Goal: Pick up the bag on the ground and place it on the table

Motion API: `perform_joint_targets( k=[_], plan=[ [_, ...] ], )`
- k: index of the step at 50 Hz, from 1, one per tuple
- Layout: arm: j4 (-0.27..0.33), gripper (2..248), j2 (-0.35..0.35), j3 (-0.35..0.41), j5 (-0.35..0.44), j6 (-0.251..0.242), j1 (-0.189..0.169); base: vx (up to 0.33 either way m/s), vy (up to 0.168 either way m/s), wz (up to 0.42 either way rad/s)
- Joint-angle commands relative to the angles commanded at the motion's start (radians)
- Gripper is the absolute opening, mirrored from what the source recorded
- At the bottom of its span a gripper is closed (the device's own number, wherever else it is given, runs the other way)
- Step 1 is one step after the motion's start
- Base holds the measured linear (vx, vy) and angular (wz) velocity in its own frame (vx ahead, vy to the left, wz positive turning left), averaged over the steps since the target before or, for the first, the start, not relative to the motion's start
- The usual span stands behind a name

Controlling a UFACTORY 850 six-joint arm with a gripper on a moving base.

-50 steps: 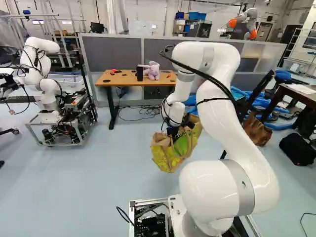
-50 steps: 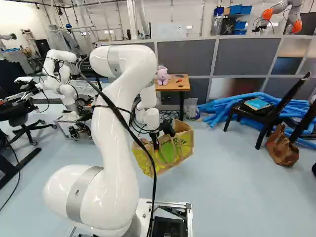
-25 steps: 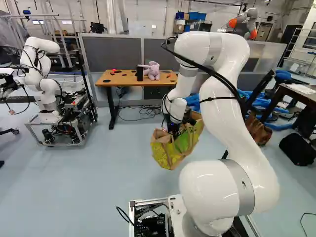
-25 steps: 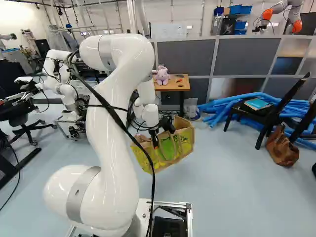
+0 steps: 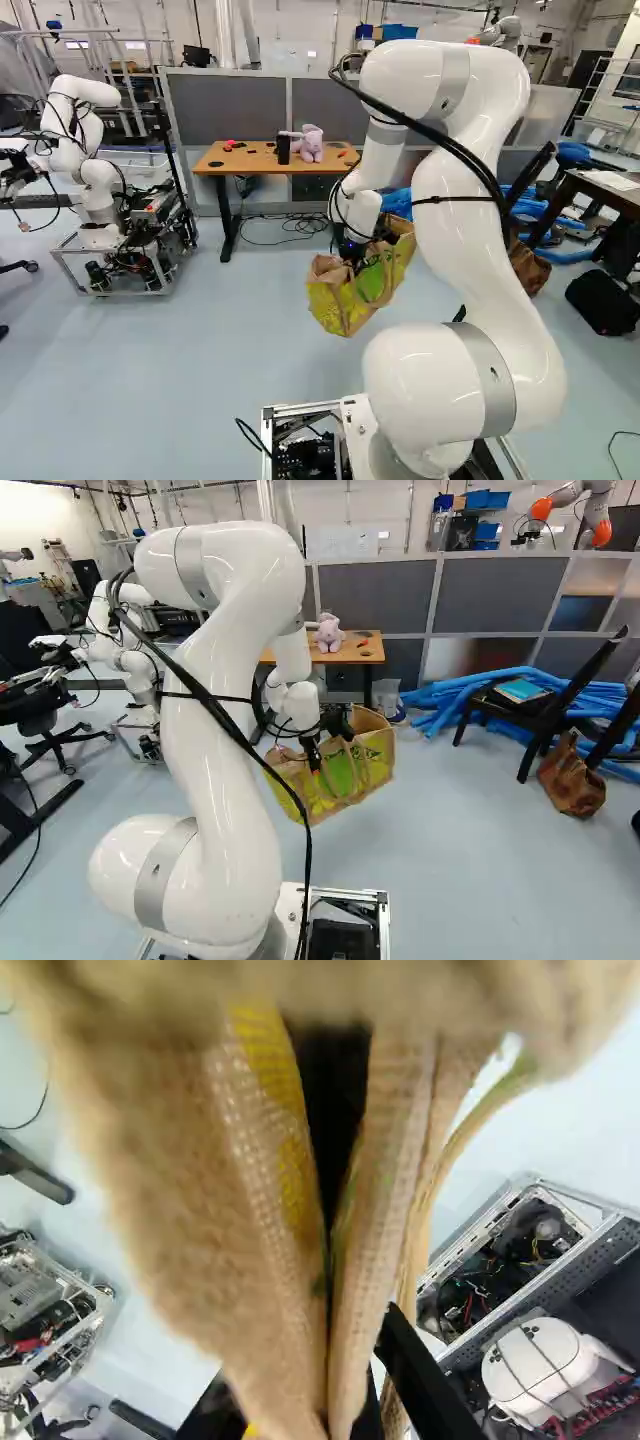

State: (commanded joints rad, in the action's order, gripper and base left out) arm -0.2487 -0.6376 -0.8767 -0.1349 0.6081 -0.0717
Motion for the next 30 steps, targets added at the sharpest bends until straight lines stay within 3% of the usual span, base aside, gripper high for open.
perform_joint_targets(
  k=[30],
  plan=[
    [0.000,22,0.129,0.067,0.000,-0.314,0.000,0.000,0.000,0.000]
  ],
)
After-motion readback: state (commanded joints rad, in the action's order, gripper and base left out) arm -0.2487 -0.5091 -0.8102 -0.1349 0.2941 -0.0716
